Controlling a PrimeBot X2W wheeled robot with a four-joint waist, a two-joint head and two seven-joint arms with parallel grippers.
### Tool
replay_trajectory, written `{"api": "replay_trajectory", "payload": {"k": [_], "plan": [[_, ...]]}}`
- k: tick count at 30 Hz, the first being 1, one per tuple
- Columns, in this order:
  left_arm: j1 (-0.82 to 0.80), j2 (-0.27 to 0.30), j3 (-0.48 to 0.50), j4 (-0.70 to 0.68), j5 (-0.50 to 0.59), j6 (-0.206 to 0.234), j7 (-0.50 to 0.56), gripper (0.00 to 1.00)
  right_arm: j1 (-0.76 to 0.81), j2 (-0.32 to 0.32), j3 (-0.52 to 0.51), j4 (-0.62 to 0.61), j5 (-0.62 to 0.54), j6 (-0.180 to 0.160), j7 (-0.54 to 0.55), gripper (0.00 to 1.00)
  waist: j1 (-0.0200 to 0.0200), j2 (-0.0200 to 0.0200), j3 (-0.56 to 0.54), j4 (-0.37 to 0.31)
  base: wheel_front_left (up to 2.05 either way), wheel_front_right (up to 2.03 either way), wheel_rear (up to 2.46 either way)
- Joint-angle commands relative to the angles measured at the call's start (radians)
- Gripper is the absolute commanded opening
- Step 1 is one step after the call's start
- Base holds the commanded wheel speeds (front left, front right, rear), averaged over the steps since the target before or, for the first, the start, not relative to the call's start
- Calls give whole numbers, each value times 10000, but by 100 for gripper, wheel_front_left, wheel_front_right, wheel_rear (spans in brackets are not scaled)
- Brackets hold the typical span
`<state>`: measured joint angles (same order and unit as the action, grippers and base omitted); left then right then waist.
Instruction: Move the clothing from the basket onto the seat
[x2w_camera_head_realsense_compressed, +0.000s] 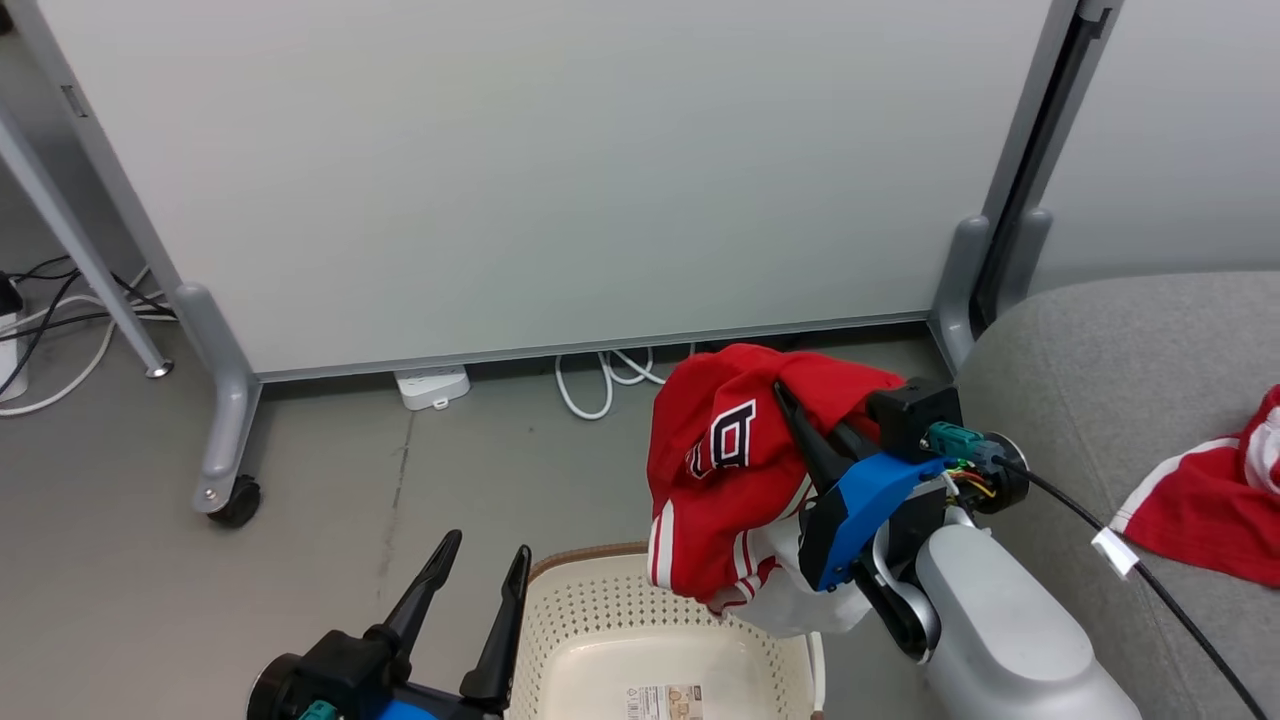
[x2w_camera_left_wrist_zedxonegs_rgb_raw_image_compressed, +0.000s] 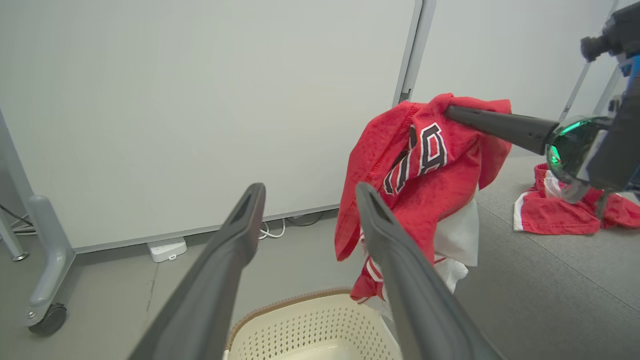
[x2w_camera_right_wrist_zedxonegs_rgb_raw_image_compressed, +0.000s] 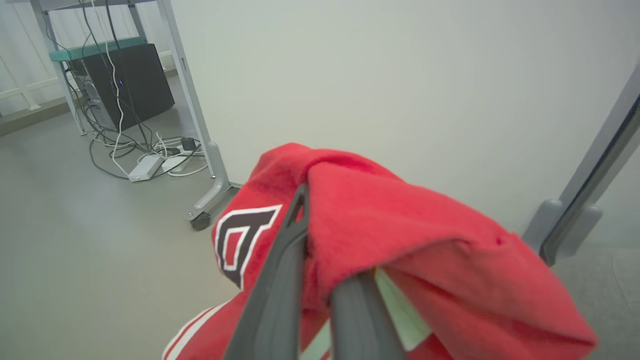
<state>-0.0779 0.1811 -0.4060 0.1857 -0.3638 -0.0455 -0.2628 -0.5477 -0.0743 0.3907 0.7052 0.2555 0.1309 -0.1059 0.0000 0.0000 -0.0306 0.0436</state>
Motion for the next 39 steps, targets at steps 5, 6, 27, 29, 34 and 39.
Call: {"api": "replay_trajectory", "payload": {"k": [5, 6, 27, 29, 34, 39], "plan": [[58, -215, 338, 23, 289, -213, -30, 100, 67, -45, -58, -298, -138, -3, 125, 0, 0, 0, 158, -943, 0, 0, 0], [38, -255, 379, 32, 333, -258, -29, 100, 75, -54, -60, -330, -154, -3, 162, 0, 0, 0, 177, -1131, 0, 0, 0], [-337, -803, 919, 99, 1029, -703, -31, 100, 255, -134, -312, -957, -256, -3, 425, 0, 0, 0, 697, -4482, 0, 0, 0], [-355, -811, 924, 114, 1035, -723, -29, 100, 266, -128, -314, -976, -256, -3, 425, 0, 0, 0, 728, -4548, 0, 0, 0], [-469, -865, 947, 196, 1102, -783, -29, 100, 311, -99, -399, -1008, -263, -3, 406, 0, 0, 0, 749, -4672, 0, 0, 0], [-522, -897, 924, 286, 1108, -805, -31, 100, 395, -92, -579, -1044, -311, -3, 411, 0, 0, 0, 807, -4500, 0, 0, 0]]}}
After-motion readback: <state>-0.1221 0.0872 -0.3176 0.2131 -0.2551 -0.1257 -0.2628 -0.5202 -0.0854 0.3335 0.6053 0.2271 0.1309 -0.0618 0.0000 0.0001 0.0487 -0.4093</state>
